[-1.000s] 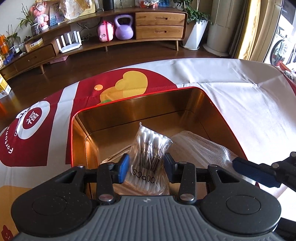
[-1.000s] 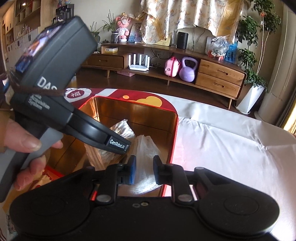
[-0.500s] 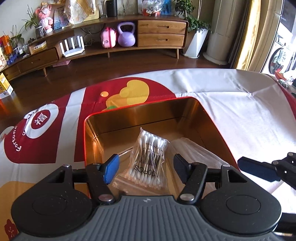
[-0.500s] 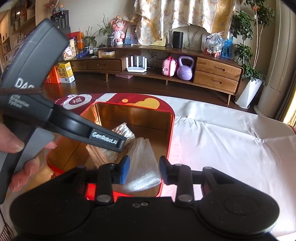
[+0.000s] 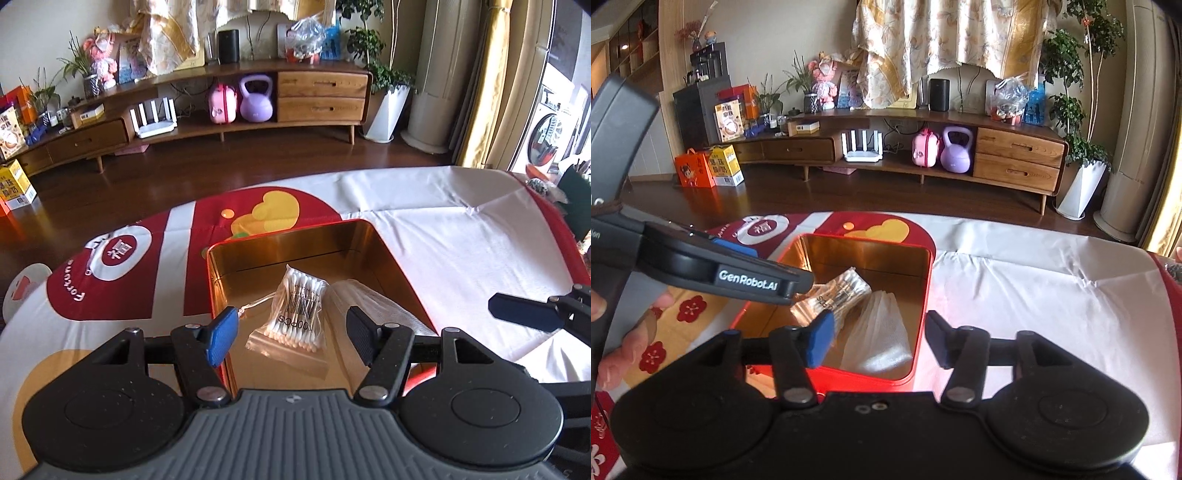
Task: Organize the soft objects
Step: 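Open both grippers to release the swab pack and mesh bag in the tin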
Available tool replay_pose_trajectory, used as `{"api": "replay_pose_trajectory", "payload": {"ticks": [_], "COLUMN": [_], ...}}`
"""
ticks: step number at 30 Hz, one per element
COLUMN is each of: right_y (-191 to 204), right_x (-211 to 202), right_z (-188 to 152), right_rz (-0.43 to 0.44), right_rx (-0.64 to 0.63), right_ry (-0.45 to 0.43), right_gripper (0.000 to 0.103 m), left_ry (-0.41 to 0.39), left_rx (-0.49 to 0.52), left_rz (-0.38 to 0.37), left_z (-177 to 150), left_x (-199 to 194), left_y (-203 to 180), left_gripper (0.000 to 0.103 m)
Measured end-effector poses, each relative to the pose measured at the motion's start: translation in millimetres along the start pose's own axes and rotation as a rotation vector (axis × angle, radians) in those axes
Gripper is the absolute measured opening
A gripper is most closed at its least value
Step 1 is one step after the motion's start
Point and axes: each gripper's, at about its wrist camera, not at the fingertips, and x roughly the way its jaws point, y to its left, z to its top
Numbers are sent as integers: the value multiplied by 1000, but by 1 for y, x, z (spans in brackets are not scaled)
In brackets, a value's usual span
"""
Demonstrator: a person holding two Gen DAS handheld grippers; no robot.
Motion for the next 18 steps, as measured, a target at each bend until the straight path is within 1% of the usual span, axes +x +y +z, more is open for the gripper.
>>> {"api": "replay_pose_trajectory", "payload": {"ticks": [2,9,11,18], "right_y": [1,5,6,12], "right_x": [-8,-34,-41,-68], "right_z": [1,0,-2,-11], "right_rz": [1,0,3,23], "right_rx": [8,14,16,22], "right_ry": [-7,-33,-37,-57], "right_gripper": [56,64,65,74], "left_ry": [-11,-39,-49,-75], "left_rx": [3,13,19,22], "left_rz": [-4,-14,-14,-34], "left_z": [-2,-12,-17,-33], "left_x": [-11,-45,-54,-84], "left_y": [0,-3,-4,-5], "left_gripper": [64,65,72,72]}}
